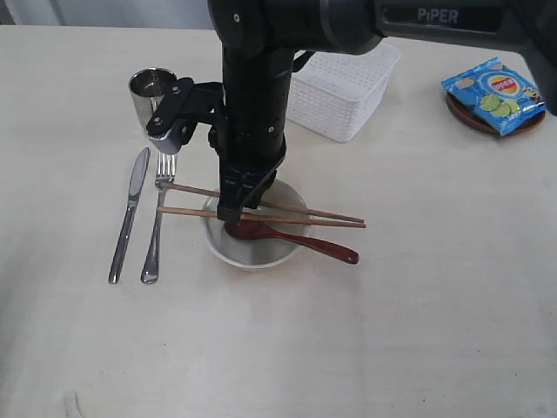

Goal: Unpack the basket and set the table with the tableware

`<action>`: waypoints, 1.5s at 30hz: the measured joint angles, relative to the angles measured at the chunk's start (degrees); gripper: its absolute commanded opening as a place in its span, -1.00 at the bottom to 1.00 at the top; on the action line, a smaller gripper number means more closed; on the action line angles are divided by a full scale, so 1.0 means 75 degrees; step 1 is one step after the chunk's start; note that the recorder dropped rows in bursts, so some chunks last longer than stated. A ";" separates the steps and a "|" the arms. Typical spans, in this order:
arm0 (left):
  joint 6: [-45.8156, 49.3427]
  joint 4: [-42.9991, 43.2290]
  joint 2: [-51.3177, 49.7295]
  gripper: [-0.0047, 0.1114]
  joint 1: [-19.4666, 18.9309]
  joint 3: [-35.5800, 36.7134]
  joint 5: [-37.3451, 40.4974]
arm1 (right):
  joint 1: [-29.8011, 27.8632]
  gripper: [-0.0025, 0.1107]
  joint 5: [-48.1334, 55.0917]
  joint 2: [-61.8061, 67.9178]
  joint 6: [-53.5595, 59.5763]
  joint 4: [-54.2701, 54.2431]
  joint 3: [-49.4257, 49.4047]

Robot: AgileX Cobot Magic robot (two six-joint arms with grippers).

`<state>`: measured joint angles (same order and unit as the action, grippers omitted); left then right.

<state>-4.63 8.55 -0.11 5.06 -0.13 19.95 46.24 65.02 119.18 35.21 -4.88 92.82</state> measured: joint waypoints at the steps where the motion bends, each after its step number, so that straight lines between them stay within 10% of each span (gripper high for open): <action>1: 0.0000 0.0000 0.0000 -0.92 0.0000 0.0000 0.0000 | 0.0000 -0.96 0.0000 0.0000 0.0061 0.0000 0.0000; 28: 0.0000 0.0000 0.0000 -0.92 0.0000 0.0000 0.0000 | 0.0000 -0.96 0.0122 0.0000 0.0788 -0.0249 0.0000; 36: 0.0000 0.0000 0.0000 -0.92 0.0000 0.0000 0.0000 | 0.0000 -0.29 0.0137 0.0000 0.0788 -0.0273 0.0000; 45: 0.0000 0.0000 0.0000 -0.92 0.0000 0.0000 0.0000 | 0.0000 -0.29 0.0137 0.0000 0.0788 -0.0273 0.0000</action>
<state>-4.63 8.55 -0.11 5.06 -0.13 19.95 46.24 66.05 119.18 41.12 -6.92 92.82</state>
